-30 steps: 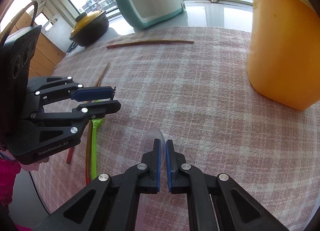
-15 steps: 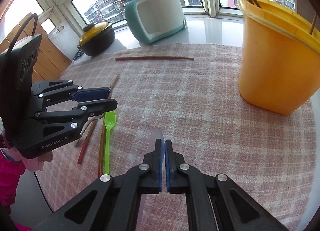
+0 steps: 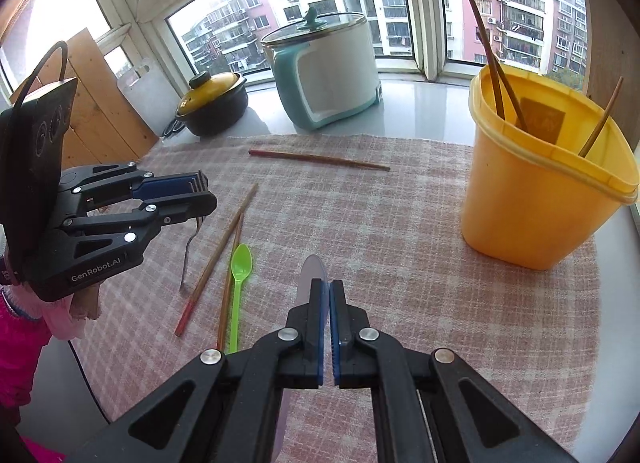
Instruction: Organize utensils
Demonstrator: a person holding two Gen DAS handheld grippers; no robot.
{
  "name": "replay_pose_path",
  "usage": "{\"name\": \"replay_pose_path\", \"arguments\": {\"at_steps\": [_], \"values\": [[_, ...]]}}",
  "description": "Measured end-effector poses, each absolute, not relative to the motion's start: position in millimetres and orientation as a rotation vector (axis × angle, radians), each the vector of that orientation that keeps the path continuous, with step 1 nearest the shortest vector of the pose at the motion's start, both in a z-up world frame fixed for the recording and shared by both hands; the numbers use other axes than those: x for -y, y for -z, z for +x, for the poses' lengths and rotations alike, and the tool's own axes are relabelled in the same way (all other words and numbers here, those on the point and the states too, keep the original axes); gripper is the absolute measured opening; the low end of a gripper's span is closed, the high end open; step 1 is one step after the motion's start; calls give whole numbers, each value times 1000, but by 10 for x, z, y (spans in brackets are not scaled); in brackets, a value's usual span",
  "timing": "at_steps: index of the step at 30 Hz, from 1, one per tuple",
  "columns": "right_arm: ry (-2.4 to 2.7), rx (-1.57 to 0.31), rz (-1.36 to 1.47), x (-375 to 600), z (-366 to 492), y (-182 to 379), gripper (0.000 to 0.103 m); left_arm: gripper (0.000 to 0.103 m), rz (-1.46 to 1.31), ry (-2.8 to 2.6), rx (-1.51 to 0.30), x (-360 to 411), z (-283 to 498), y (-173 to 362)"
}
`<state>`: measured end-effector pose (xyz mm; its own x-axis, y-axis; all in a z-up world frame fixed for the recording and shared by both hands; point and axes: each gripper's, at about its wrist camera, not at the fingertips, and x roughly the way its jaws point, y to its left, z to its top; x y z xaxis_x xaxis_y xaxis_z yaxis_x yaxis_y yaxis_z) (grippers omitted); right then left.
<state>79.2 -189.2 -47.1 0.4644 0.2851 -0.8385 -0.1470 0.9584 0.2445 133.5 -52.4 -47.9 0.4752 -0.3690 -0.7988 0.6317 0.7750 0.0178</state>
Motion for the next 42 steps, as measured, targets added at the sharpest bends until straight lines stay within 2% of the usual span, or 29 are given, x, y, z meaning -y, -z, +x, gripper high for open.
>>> {"name": "replay_pose_path", "arguments": {"at_steps": [32,34,35,42], "values": [[-262,-1026,127,1805,803,329,0,13,212,595,-840,151,1420,241],[-264,-1022,126,1803,806,313,0,12,212,591,-834,133,1413,224],[-263,-1020,124,1802,806,304,0,2,209,590,-831,120,1409,211],[-260,-1018,119,1802,815,288,0,1,189,567,-832,43,1445,192]]}}
